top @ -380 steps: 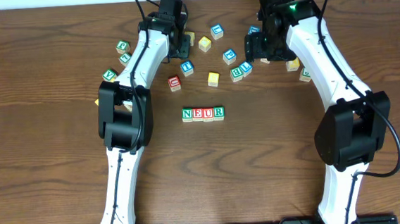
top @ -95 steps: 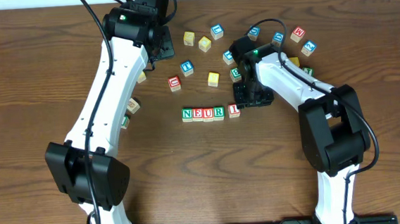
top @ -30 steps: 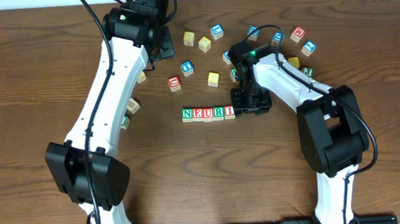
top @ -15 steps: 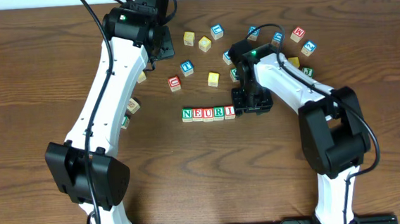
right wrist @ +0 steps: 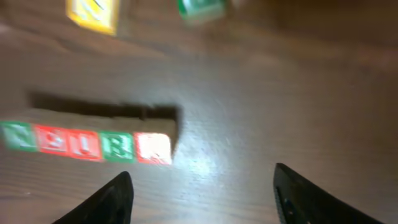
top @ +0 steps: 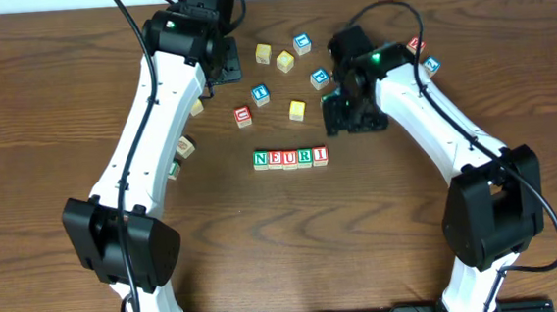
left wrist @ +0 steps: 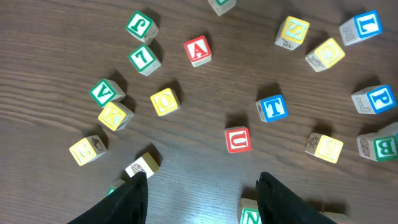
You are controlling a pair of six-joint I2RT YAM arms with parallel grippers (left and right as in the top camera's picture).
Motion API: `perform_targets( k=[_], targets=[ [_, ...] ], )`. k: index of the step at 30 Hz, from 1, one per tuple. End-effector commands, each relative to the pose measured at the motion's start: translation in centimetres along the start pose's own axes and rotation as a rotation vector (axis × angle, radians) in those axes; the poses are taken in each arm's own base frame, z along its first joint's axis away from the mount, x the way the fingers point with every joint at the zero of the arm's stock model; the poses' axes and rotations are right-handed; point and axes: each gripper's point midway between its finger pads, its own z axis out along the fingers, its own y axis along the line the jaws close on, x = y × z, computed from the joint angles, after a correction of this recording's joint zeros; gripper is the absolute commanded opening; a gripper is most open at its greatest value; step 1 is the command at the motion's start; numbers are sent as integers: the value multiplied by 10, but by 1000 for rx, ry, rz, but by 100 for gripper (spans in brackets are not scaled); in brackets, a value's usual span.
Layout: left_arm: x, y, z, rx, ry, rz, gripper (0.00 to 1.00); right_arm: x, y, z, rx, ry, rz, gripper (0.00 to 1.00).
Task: Spell out NEURIPS
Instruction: 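Raise the right gripper toward the upper-right blocks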
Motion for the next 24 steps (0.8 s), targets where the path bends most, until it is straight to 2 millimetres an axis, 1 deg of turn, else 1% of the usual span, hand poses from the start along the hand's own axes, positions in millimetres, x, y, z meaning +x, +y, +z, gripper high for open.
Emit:
perform_targets(
  k=[1, 4, 5, 6, 8, 11, 12, 14, 18, 19, 20, 21, 22, 24],
  targets=[
    [-15, 24, -23, -7, -61, -27, 55, -33, 12, -40, -36, -138, -49, 68],
    [-22, 42, -31, -19, -82, -43, 56, -55, 21, -59, -63, -228, -54, 69],
    [-23, 49, -32, -26, -86, -54, 56, -60, 23, -62, -70, -251, -56, 69],
    [-24, 55, -32, -32, -85, -66, 64, -65, 25, -64, -77, -273, -58, 69],
    [-26, 72, -31, -52, -78, -97, 67, -75, 31, -66, -92, -313, -61, 69],
    [-25, 92, -29, -77, -63, -133, 72, -80, 39, -63, -103, -335, -74, 69],
    [-25, 105, -27, -92, -55, -158, 75, -83, 45, -62, -110, -347, -85, 68],
    [-26, 118, -26, -107, -53, -184, 79, -85, 53, -59, -118, -357, -99, 68],
    [-26, 136, -25, -127, -48, -220, 80, -90, 67, -52, -135, -374, -97, 68],
    [-26, 139, -25, -130, -46, -225, 83, -90, 69, -51, -137, -376, -99, 68],
    [-26, 142, -25, -134, -45, -231, 91, -91, 70, -49, -136, -376, -96, 68],
    [-26, 144, -25, -136, -45, -235, 97, -92, 72, -49, -138, -380, -98, 68],
    [-26, 146, -25, -138, -45, -239, 100, -92, 72, -48, -137, -381, -94, 68],
    [-26, 148, -25, -140, -45, -242, 98, -94, 72, -46, -138, -385, -89, 68]
  ],
)
